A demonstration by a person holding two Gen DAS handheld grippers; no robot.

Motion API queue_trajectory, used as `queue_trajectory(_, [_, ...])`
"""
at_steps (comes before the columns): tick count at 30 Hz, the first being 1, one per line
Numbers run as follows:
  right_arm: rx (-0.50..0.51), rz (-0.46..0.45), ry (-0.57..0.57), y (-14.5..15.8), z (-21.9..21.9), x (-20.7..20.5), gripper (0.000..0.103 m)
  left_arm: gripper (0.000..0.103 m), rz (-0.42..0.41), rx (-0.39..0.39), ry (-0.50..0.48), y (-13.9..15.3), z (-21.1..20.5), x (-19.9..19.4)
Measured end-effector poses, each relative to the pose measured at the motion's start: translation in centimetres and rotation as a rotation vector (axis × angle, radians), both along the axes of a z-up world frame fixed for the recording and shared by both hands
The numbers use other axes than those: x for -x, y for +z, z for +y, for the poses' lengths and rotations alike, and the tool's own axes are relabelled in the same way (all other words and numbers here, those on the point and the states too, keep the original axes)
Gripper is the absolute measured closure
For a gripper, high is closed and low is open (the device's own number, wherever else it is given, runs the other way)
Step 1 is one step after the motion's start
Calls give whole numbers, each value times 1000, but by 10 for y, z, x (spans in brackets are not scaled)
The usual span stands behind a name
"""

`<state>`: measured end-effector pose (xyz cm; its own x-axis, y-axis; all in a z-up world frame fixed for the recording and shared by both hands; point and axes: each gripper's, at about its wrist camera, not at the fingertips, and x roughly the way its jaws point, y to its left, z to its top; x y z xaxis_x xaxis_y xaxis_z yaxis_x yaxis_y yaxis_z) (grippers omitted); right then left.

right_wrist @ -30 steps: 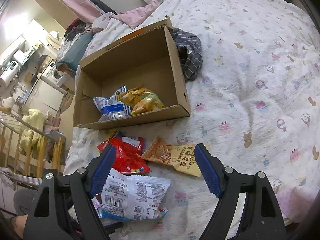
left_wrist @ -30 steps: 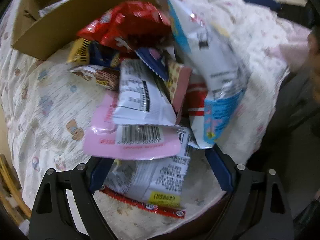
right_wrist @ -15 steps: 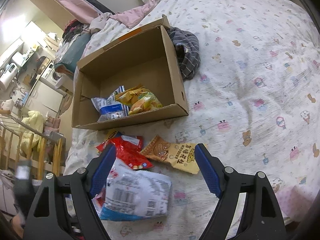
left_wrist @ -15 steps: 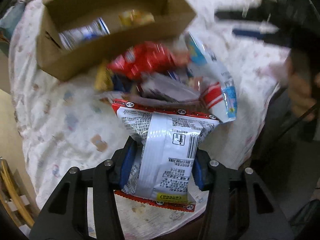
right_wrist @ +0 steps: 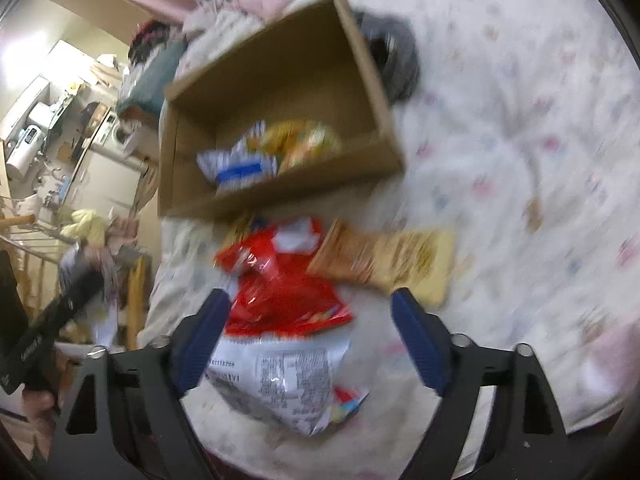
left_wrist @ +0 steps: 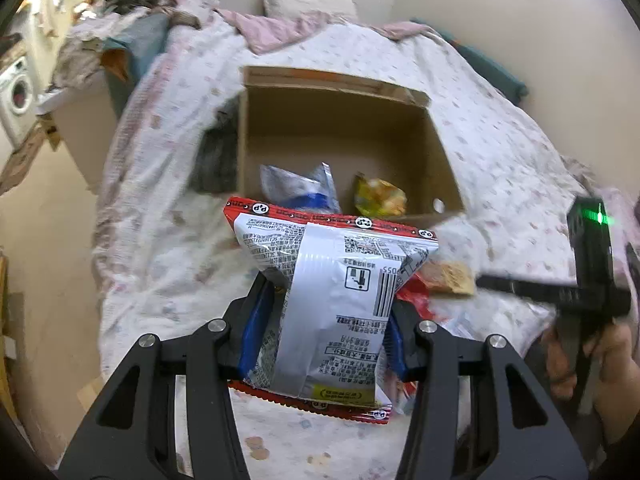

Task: Organize snacks
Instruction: 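Grasp the white red-edged bag with the left gripper while the right grasps a white bag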

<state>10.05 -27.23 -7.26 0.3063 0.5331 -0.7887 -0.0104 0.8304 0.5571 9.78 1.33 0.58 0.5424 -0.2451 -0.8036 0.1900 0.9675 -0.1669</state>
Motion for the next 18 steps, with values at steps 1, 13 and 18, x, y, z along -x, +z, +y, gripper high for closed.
queue_trajectory(1, [-8, 15, 9, -3, 4, 2, 2, 57, 9, -5, 17, -3, 2, -1])
queue_trajectory(13, [94, 86, 201, -28, 69, 37, 0, 57, 89, 19, 87, -20, 11, -3])
queue_trajectory(18, [234, 45, 229, -34, 87, 37, 0, 57, 98, 25, 94, -22, 12, -3])
